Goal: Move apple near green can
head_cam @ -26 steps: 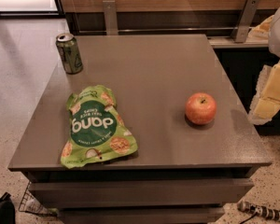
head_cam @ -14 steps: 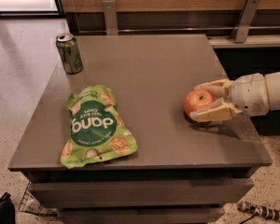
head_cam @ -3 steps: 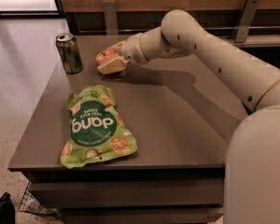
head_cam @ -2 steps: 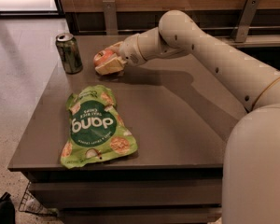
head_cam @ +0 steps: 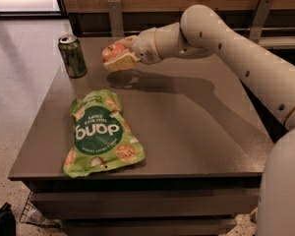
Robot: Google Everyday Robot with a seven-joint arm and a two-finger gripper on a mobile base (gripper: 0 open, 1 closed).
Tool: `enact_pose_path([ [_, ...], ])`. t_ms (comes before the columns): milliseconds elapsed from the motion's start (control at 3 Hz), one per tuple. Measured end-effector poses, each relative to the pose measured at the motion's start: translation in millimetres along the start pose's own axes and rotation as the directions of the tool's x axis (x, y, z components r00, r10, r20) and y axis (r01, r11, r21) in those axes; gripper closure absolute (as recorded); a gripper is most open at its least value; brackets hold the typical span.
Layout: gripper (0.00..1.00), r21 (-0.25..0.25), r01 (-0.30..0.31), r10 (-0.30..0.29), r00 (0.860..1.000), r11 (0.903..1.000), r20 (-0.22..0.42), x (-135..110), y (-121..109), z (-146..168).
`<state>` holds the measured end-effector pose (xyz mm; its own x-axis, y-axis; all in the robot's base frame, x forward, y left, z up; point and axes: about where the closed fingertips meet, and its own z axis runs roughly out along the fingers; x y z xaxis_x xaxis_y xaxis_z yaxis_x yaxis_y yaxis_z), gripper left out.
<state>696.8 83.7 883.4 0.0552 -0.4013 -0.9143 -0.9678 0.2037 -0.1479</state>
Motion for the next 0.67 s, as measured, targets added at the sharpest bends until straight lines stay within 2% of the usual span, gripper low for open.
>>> enact_pose_path([
  [333, 1.0, 0.028, 0.023, -0.024, 0.999, 0.9993, 0.033, -15.7, -1.3, -19.9],
  [667, 1.0, 0.022, 0.019, -0.02, 0.998, 0.9996, 0.053, -19.8, -1.0, -20.4],
])
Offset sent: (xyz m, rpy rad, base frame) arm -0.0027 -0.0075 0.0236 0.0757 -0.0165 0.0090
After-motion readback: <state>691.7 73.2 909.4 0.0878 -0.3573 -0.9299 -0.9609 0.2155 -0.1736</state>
